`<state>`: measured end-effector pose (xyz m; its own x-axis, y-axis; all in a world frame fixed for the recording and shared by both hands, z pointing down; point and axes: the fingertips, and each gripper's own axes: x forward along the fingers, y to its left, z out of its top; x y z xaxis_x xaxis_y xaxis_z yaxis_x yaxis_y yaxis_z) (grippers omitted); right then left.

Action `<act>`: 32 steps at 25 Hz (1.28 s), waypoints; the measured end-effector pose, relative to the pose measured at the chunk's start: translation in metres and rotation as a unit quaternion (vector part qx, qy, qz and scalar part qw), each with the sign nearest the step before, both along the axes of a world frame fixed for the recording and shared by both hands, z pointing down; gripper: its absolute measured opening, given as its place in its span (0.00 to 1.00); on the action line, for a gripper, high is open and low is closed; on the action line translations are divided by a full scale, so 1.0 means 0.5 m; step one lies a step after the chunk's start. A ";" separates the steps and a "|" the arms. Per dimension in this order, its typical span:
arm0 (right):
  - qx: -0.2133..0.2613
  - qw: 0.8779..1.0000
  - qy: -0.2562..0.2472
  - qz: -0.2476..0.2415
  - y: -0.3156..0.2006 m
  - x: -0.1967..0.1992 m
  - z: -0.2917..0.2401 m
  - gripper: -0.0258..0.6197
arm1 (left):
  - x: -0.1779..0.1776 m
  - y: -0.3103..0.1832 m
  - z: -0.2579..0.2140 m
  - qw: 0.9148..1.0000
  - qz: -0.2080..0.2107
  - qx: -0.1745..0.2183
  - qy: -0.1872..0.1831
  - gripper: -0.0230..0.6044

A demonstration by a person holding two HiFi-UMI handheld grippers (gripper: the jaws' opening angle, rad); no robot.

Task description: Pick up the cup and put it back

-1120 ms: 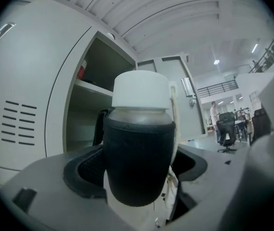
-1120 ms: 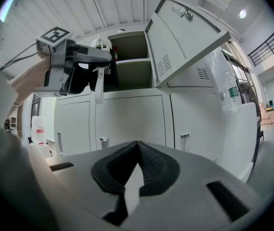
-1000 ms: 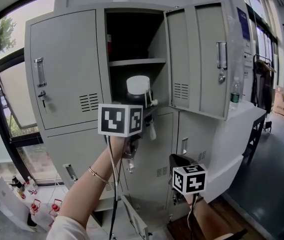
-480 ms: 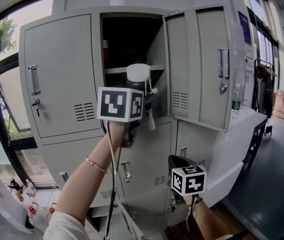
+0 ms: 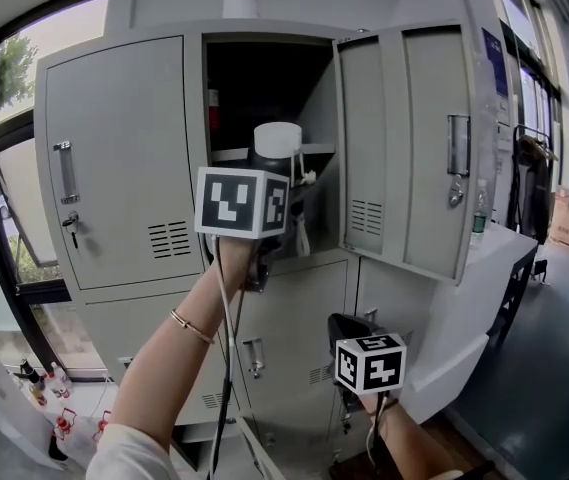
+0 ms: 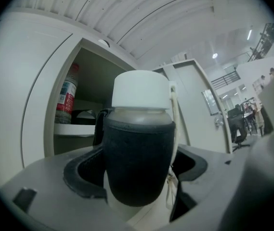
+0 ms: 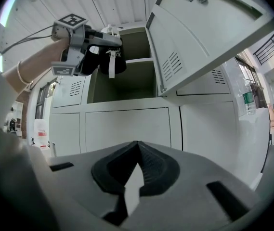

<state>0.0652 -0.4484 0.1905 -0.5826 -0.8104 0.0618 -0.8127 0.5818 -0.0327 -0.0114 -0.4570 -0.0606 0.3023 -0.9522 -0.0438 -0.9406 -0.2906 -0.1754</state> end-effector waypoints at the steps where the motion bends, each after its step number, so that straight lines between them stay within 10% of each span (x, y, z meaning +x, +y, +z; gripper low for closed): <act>1: 0.001 1.000 -0.001 -0.001 -0.002 -0.003 -0.005 0.03 | 0.000 -0.001 -0.007 1.000 0.000 0.003 0.000 0.65; 32: -0.012 1.000 -0.014 0.011 -0.069 0.012 -0.053 0.03 | -0.017 -0.102 -0.214 0.998 -0.045 0.038 -0.023 0.65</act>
